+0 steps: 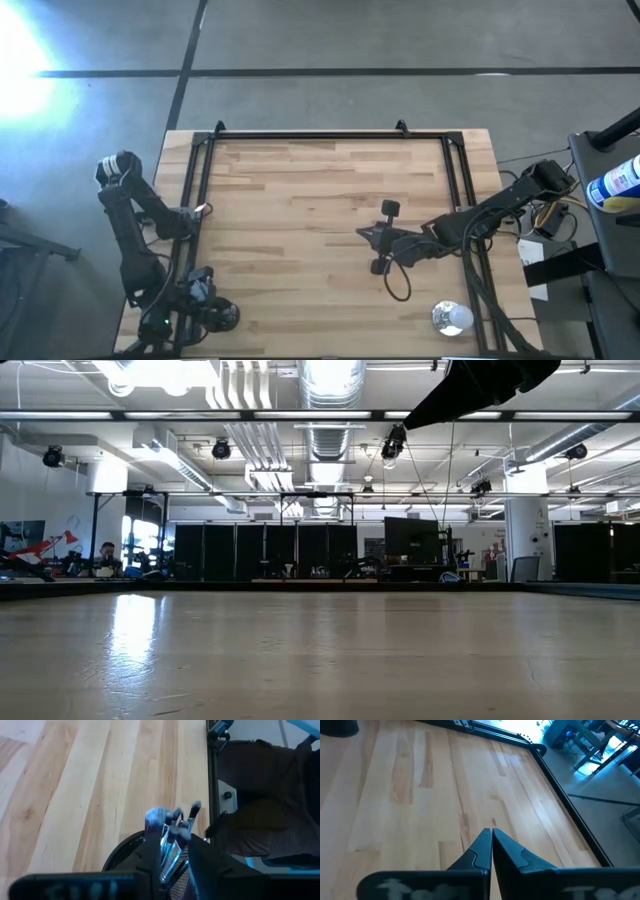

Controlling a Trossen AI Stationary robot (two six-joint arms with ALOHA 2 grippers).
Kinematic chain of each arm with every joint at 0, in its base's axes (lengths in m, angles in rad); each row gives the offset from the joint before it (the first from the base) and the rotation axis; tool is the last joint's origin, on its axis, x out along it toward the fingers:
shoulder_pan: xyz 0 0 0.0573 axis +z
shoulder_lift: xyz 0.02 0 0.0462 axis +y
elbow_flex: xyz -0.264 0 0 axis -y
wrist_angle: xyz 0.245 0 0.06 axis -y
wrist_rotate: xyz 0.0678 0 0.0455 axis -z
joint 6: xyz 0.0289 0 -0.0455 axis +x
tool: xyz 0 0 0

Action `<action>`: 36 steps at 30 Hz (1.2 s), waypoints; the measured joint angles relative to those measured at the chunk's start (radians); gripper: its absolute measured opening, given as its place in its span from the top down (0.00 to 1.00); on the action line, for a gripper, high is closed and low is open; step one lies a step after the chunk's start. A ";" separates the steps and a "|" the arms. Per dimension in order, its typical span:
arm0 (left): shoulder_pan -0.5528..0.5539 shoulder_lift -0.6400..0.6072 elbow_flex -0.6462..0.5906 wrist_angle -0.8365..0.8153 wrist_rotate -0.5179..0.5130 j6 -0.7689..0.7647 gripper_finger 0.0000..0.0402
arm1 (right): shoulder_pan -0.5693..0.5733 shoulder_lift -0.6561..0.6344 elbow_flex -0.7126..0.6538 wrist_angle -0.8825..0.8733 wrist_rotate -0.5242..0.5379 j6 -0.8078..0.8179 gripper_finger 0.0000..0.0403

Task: Pick & Place Makeup Brushes
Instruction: Return to Home Position

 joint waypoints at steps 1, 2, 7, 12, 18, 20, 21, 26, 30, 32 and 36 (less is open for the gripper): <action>0.000 -0.001 0.001 -0.001 0.000 -0.001 0.77 | 0.000 0.000 0.000 0.000 0.000 0.000 0.98; 0.000 -0.001 0.004 -0.004 0.001 0.001 0.76 | 0.000 0.000 0.000 0.000 -0.001 0.000 0.98; 0.008 -0.034 0.040 -0.030 0.015 0.077 0.72 | -0.001 0.000 0.000 -0.002 -0.046 -0.011 0.98; 0.125 -0.154 0.041 -0.020 0.030 0.270 0.78 | -0.044 -0.001 -0.008 0.006 -0.241 -0.072 0.98; 0.460 -0.288 -0.012 0.116 0.291 0.689 0.98 | -0.143 -0.022 -0.085 0.147 -0.398 -0.168 0.98; 0.613 -0.318 -0.056 0.201 0.445 0.819 0.99 | -0.183 -0.039 -0.114 0.202 -0.467 -0.197 0.98; 0.690 -0.329 -0.081 0.250 0.517 0.887 0.99 | -0.203 -0.050 -0.129 0.224 -0.502 -0.210 0.98; 1.063 -0.337 -0.207 0.462 0.872 1.109 1.00 | -0.304 -0.122 -0.197 0.283 -0.609 -0.248 0.98; 1.289 -0.324 -0.294 0.635 0.979 1.197 1.00 | -0.381 -0.197 -0.269 0.349 -0.651 -0.248 0.98; 1.365 -0.323 -0.336 0.711 0.983 1.237 1.00 | -0.414 -0.236 -0.316 0.410 -0.665 -0.248 0.98; 1.460 -0.331 -0.411 0.845 0.920 1.263 1.00 | -0.476 -0.337 -0.426 0.526 -0.668 -0.231 0.98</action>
